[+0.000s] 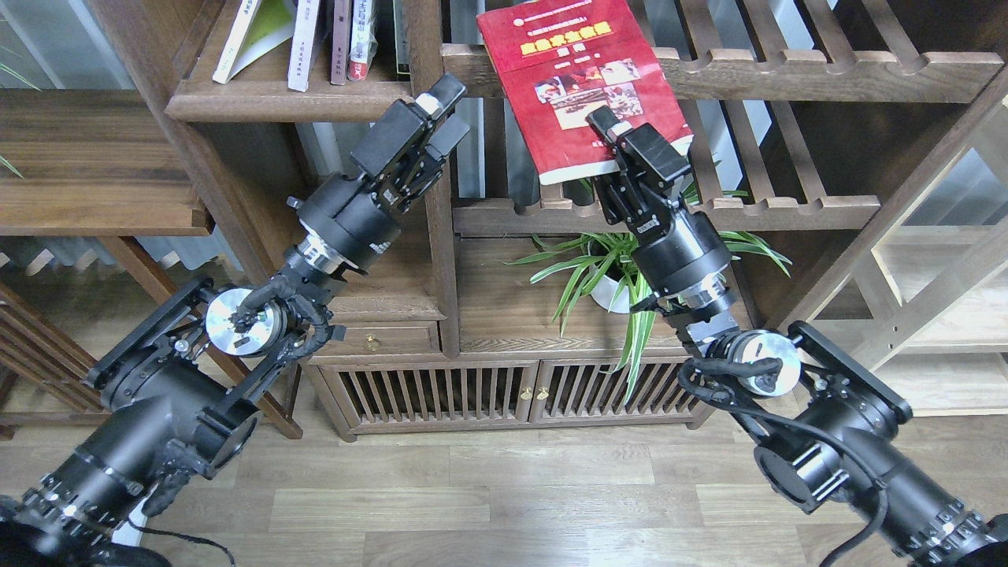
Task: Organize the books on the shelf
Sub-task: 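Grasp the red book's top edge with the left gripper beside the right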
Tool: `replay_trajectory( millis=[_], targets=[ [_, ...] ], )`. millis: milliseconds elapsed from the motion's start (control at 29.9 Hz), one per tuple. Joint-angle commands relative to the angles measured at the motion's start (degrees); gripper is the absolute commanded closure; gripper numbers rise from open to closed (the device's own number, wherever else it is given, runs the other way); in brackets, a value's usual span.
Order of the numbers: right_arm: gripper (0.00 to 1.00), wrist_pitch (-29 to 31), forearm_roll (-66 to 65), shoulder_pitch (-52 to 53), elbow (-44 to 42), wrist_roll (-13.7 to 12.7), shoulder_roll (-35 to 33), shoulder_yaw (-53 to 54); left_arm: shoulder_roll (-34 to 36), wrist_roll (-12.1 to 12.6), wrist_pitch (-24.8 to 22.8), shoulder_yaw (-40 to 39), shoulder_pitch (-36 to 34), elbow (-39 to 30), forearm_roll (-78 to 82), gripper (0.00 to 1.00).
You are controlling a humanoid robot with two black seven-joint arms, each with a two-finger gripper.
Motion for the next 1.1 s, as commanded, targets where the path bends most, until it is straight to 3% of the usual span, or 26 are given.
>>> replay_trajectory(
  millis=[0,268,535,1003,1070],
  targets=[
    [0.98,0.0,-0.1,1.18,0.0,0.0,0.23,-1.74,-0.69,0.0,0.0,0.0,-0.96,1.32,-0.11,0.04],
    [0.98,0.0,-0.54,3.21,0.0,0.0,0.85,-3.24,-2.45,0.26,0.0,0.09,-4.74,5.98,-2.13,0.04],
    [0.98,0.0,-0.98,3.47,0.0,0.0,0.32,-3.24,-2.45,3.69,0.0,0.09,-8.52,10.37,-4.16,0.07],
    [0.98,0.0,-0.98,2.77,-0.09,0.0,-1.17,-3.15,-2.45,6.33,0.0,3.34,-9.57,10.64,-4.16,0.22],
    [0.98,0.0,-0.98,2.77,-0.09,0.0,-1.17,-3.06,-2.45,6.41,0.0,3.96,-9.66,10.81,-4.24,0.28]
  ],
)
